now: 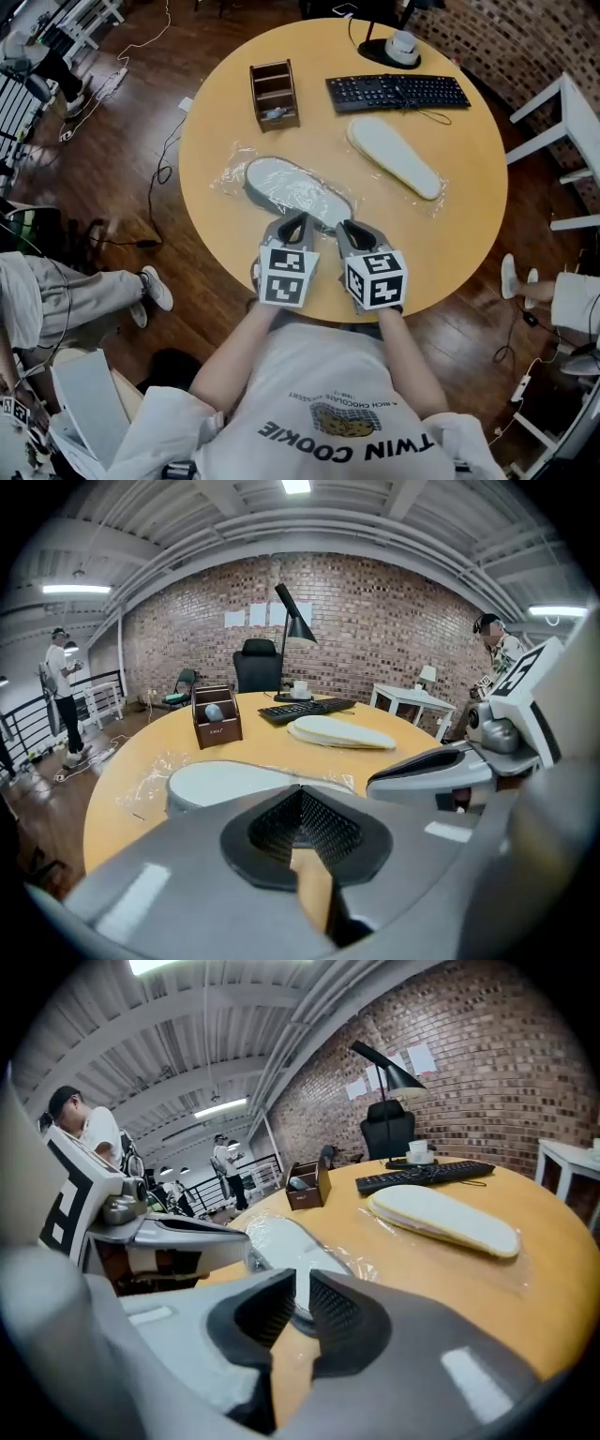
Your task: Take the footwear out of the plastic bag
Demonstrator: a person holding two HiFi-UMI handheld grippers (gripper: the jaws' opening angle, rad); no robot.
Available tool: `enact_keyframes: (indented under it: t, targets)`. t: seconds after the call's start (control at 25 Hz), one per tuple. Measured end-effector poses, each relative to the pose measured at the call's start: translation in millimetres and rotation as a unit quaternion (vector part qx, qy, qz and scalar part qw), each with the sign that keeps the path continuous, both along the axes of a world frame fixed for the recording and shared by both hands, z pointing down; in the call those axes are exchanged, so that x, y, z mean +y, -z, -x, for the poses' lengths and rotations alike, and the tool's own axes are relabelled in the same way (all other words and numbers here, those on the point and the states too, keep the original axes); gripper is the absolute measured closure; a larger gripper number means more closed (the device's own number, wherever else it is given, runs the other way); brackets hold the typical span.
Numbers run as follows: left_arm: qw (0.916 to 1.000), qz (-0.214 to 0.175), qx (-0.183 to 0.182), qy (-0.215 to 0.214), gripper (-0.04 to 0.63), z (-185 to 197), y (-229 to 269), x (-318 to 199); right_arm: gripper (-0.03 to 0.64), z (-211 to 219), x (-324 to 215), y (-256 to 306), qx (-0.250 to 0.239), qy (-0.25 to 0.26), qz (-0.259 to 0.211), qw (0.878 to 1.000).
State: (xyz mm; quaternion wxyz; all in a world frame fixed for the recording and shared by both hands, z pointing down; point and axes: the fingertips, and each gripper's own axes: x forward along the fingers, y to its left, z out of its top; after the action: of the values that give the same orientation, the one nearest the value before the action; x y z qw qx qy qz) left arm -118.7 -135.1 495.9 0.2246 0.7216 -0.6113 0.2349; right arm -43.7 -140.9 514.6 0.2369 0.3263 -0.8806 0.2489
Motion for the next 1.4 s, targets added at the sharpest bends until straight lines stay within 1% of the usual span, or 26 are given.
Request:
enact_keyframes:
  t: [0.16, 0.28, 0.48, 0.64, 0.84, 1.04, 1.2, 1.4]
  targets:
    - [0.9997, 0.011, -0.004, -0.02, 0.589, 36, -9, -9, 0.571, 4, -9, -12, 0.016, -0.042, 0.018, 0.999]
    - [0.9995, 0.018, -0.013, -0.025, 0.589, 71, -15, -18, 0.565, 5, -14, -22, 0.025, -0.069, 0.032, 0.997]
    - [0.9986, 0.026, -0.032, -0.031, 0.589, 126, -26, -34, 0.561, 11, -22, -34, 0.043, -0.099, 0.038, 0.993]
    - [0.9967, 0.033, -0.056, -0.049, 0.589, 155, -35, -43, 0.555, 12, -23, -40, 0.04, -0.126, 0.052, 0.99]
    - [0.9944, 0.046, -0.073, -0.061, 0.589, 182, -50, -47, 0.537, 8, -23, -43, 0.031, -0.154, 0.065, 0.986]
    - [0.9921, 0.055, -0.086, -0.072, 0.589, 197, -59, -48, 0.532, -1, -22, -39, 0.013, -0.178, 0.077, 0.981]
    - [0.9914, 0.068, -0.087, -0.07, 0.589, 202, -69, -50, 0.525, -10, -19, -40, -0.013, -0.196, 0.102, 0.975]
    - [0.9885, 0.092, -0.095, -0.074, 0.589, 203, -85, -49, 0.491, -11, -18, -44, -0.062, -0.209, 0.135, 0.966]
